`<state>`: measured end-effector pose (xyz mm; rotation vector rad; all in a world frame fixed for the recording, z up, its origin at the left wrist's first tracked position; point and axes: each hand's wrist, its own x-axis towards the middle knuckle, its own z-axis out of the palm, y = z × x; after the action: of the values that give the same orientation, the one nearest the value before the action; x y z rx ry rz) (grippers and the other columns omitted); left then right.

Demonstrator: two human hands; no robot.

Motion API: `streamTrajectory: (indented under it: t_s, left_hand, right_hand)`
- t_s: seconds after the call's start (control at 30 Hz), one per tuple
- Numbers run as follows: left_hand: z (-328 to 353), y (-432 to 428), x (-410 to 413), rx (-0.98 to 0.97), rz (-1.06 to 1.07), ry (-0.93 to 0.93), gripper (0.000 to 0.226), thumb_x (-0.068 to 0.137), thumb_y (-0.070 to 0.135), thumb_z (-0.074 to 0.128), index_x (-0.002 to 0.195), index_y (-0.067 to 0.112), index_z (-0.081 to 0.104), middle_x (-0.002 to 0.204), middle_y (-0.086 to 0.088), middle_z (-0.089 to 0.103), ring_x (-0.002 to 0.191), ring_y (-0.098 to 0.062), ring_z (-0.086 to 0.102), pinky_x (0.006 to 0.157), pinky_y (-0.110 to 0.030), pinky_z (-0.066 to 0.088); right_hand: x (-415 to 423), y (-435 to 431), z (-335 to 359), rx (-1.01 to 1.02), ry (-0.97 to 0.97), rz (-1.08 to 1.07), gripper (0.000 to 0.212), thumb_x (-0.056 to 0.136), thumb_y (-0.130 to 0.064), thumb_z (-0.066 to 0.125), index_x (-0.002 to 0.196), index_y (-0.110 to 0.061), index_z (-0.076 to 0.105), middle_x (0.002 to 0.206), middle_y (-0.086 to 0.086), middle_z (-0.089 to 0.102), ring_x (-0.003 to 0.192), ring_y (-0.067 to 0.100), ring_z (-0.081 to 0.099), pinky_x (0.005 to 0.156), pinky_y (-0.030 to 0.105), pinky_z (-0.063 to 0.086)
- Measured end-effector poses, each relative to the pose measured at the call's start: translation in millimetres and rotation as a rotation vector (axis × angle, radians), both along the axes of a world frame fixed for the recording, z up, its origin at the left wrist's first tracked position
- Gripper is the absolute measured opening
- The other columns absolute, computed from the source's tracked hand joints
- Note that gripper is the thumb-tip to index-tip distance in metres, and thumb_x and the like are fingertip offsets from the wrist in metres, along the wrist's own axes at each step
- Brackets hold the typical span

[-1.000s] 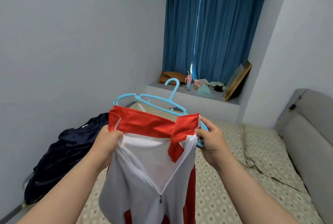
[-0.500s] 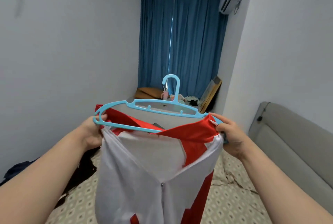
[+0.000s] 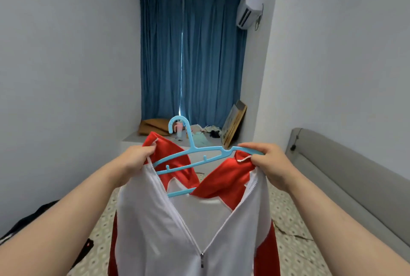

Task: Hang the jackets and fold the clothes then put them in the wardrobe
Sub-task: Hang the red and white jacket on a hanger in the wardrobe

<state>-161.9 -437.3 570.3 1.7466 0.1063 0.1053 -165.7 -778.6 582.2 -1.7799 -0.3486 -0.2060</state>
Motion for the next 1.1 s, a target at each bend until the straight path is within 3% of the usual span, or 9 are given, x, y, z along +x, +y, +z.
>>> streamTrajectory:
  t_s: [0.1, 0.2, 0.33, 0.47, 0.57, 0.7, 0.77, 0.97, 1.1]
  left_hand:
    - [0, -13, -2, 0.225, -0.149, -0.056, 0.023, 0.104, 0.031, 0.047, 0.097, 0.019, 0.065, 0.097, -0.001, 0.069, 0.092, -0.018, 0.064, 0.084, -0.033, 0.048]
    - [-1, -19, -4, 0.35, -0.153, -0.1, 0.023, 0.103, 0.028, 0.048, 0.091, 0.019, 0.066, 0.092, -0.004, 0.069, 0.087, -0.019, 0.063, 0.084, -0.035, 0.048]
    - [3, -26, -7, 0.348, -0.043, -0.221, 0.037, 0.1, 0.04, 0.053, 0.074, 0.018, 0.068, 0.059, 0.01, 0.066, 0.068, -0.015, 0.061, 0.067, -0.031, 0.048]
    - [-1, -41, -20, 0.2, -0.17, -0.154, 0.04, 0.092, 0.06, 0.044, 0.09, 0.026, 0.066, 0.088, 0.008, 0.07, 0.089, -0.011, 0.063, 0.079, -0.031, 0.046]
    - [-8, -44, -29, 0.232, -0.257, -0.153, 0.048, 0.079, 0.069, 0.043, 0.094, 0.029, 0.064, 0.094, 0.011, 0.07, 0.09, -0.008, 0.065, 0.078, -0.027, 0.05]
    - [-16, -48, -29, 0.462, -0.273, -0.252, 0.015, 0.089, 0.048, 0.066, 0.085, 0.035, 0.073, 0.077, 0.012, 0.074, 0.072, -0.006, 0.07, 0.066, -0.022, 0.053]
    - [-14, -51, -28, 0.552, -0.232, -0.266, 0.015, 0.094, 0.04, 0.063, 0.082, 0.039, 0.072, 0.074, 0.008, 0.073, 0.072, -0.012, 0.069, 0.072, -0.032, 0.057]
    - [3, -49, -25, 0.636, -0.115, -0.247, 0.027, 0.095, 0.043, 0.058, 0.078, 0.026, 0.071, 0.071, 0.005, 0.071, 0.074, -0.018, 0.068, 0.077, -0.04, 0.058]
    - [13, -59, -31, 0.729, -0.05, -0.276, 0.028, 0.097, 0.045, 0.053, 0.08, 0.027, 0.066, 0.074, 0.006, 0.069, 0.072, -0.015, 0.064, 0.067, -0.03, 0.052]
  right_hand:
    - [-2, 8, 5, 0.028, -0.026, -0.05, 0.043, 0.07, 0.003, 0.058, 0.093, -0.026, 0.08, 0.096, -0.001, 0.077, 0.086, 0.012, 0.069, 0.083, 0.027, 0.057]
    - [-3, 4, 10, -0.096, -0.143, -0.3, 0.04, 0.078, 0.004, 0.058, 0.086, -0.033, 0.072, 0.086, -0.009, 0.072, 0.075, 0.007, 0.066, 0.068, 0.02, 0.052]
    - [-6, -1, 12, -0.286, -0.266, -0.532, 0.034, 0.079, 0.0, 0.059, 0.09, -0.031, 0.065, 0.085, -0.01, 0.067, 0.078, 0.01, 0.061, 0.067, 0.024, 0.046]
    - [-10, 2, 15, -0.094, -0.173, -0.527, 0.044, 0.071, 0.009, 0.048, 0.078, -0.028, 0.071, 0.073, 0.001, 0.069, 0.066, 0.019, 0.063, 0.065, 0.032, 0.051]
    - [-9, -4, 19, -0.067, -0.086, -0.56, 0.04, 0.072, 0.008, 0.049, 0.075, -0.024, 0.072, 0.065, 0.002, 0.067, 0.058, 0.016, 0.06, 0.06, 0.03, 0.049]
    - [-8, -8, 20, -0.044, -0.044, -0.564, 0.035, 0.074, 0.009, 0.051, 0.08, -0.017, 0.074, 0.059, 0.001, 0.065, 0.053, 0.014, 0.058, 0.056, 0.026, 0.047]
    - [-9, -8, 20, -0.014, -0.052, -0.521, 0.035, 0.075, 0.011, 0.054, 0.084, -0.017, 0.073, 0.063, 0.002, 0.067, 0.05, 0.012, 0.059, 0.052, 0.024, 0.049]
    - [-15, -13, 27, -0.133, -0.142, -0.393, 0.032, 0.088, -0.001, 0.063, 0.108, -0.026, 0.055, 0.094, 0.002, 0.064, 0.062, 0.001, 0.062, 0.056, 0.014, 0.047]
    - [-18, -5, 29, -0.344, -0.191, -0.591, 0.015, 0.097, -0.008, 0.054, 0.101, -0.022, 0.049, 0.088, -0.005, 0.055, 0.081, 0.018, 0.056, 0.065, 0.031, 0.041]
